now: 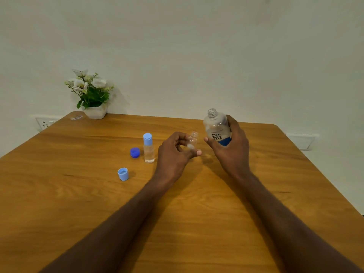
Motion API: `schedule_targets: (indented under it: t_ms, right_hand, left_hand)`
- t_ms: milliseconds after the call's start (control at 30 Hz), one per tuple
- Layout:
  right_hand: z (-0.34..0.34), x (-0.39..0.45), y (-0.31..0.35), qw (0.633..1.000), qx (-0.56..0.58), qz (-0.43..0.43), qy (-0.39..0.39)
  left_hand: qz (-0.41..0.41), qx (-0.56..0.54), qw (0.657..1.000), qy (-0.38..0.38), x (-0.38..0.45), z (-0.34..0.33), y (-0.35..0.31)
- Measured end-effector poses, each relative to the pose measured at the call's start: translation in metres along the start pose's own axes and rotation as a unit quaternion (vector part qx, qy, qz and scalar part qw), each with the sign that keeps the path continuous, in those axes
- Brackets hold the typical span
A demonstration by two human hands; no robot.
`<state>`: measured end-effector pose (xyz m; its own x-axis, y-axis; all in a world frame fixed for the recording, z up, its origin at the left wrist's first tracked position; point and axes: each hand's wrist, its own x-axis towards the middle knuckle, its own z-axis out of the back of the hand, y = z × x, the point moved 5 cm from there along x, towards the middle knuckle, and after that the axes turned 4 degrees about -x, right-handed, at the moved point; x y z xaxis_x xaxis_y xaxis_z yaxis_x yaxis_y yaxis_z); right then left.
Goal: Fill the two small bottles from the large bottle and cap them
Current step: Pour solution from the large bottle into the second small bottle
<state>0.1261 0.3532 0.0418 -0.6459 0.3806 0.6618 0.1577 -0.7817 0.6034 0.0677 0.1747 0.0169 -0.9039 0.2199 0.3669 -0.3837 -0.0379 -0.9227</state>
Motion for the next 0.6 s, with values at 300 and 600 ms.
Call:
schedule_targets:
  t_ms: [300,600]
  right_hand:
    - [0.0018,0.0011,0.0002,0.996,-0.079,0.05,0.005]
    - [0.0026,0.0007,-0.003,0.988,-0.139,0.065,0.026]
  left_hand:
    - [-0.005,0.01,1.0,0.001,0.0035,0.0002,-0.0022]
    - [0.019,0.012,0.999,-0.048,0.0024,0.0064,-0.0017]
